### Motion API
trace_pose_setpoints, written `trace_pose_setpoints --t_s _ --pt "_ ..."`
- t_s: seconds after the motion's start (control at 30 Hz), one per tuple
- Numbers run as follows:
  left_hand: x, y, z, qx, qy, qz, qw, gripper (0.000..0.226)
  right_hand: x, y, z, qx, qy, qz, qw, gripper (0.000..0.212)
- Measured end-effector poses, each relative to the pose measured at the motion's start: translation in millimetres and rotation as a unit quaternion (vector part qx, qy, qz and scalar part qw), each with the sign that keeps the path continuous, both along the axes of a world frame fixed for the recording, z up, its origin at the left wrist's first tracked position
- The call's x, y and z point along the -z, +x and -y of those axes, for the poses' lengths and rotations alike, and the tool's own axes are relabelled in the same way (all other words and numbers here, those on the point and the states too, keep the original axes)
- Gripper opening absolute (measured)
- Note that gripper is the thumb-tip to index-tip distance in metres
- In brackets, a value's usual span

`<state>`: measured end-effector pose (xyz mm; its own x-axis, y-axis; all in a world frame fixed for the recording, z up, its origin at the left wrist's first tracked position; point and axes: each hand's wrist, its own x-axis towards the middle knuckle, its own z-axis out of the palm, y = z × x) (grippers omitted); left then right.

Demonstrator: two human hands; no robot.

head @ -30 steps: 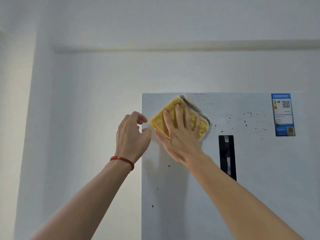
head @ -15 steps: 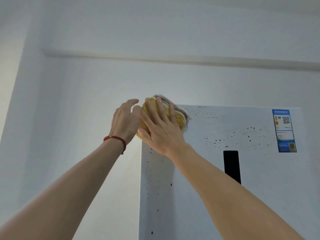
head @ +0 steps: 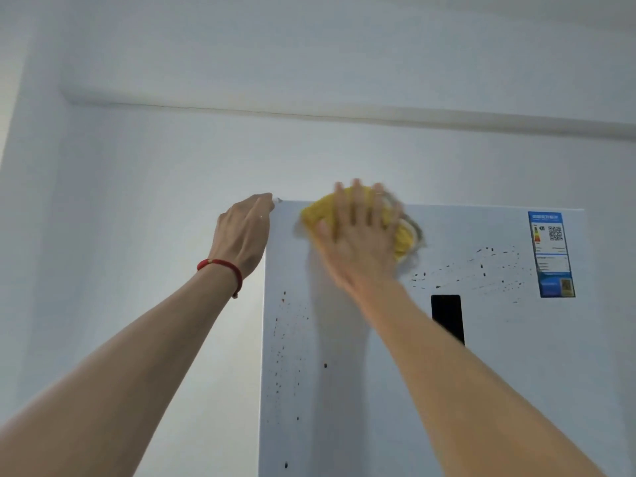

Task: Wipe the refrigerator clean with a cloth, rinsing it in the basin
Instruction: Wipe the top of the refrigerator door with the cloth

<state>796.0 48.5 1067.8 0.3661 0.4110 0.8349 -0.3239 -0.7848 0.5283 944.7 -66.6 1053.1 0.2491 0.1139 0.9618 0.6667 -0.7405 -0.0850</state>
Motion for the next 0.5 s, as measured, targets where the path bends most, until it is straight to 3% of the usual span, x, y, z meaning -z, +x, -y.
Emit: trace_pose_setpoints --t_s 0.07,0.17,0.27,0.37,0.5 --pt "0 -4 -3 0.026 -0.028 -0.006 0.999 0.025 4 -26 -43 -0.015 -0.056 0.042 0.997 0.071" --pt "5 -3 -4 0.067 -0.060 -0.003 0.996 0.036 7 -34 -56 -0.017 -0.137 0.081 0.987 0.072" --pt "15 5 -1 -0.027 0.055 0.014 0.998 0.050 15 -5 -9 -0.018 -0.226 0.157 0.961 0.073" --pt "22 11 9 -0.076 0.147 0.033 0.986 0.059 19 37 55 -0.001 -0.122 0.099 0.988 0.074" --pt "25 15 9 -0.112 0.199 0.142 0.963 0.029 20 67 102 0.024 0.087 -0.085 0.992 0.074"
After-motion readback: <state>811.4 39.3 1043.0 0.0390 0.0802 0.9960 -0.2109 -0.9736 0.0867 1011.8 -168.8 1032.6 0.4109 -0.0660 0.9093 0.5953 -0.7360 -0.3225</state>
